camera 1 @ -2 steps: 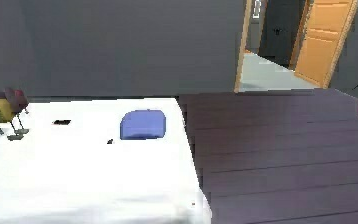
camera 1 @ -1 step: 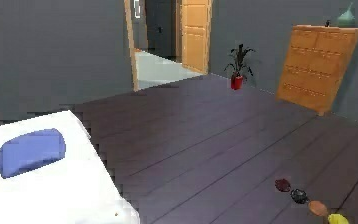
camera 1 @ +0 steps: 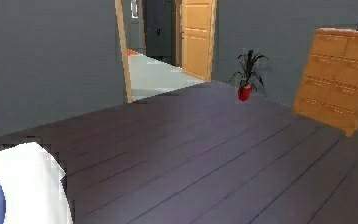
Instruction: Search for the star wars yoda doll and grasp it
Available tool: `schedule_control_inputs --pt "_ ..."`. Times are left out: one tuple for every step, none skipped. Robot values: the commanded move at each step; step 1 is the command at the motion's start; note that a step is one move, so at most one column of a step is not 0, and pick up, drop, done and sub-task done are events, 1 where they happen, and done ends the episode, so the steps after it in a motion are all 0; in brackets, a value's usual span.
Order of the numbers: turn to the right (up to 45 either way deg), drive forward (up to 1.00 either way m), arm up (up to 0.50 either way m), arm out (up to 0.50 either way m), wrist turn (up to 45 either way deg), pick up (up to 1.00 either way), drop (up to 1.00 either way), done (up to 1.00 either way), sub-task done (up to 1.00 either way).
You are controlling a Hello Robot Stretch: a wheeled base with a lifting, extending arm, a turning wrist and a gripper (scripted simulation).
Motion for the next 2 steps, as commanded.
schedule_control_inputs --pt "-6.0 0.00 0.00 0.00 0.0 0.00 0.00 0.00 0.00" --pt "0.0 1.00 0.00 0.00 0.0 0.00 0.00 0.00 0.00"
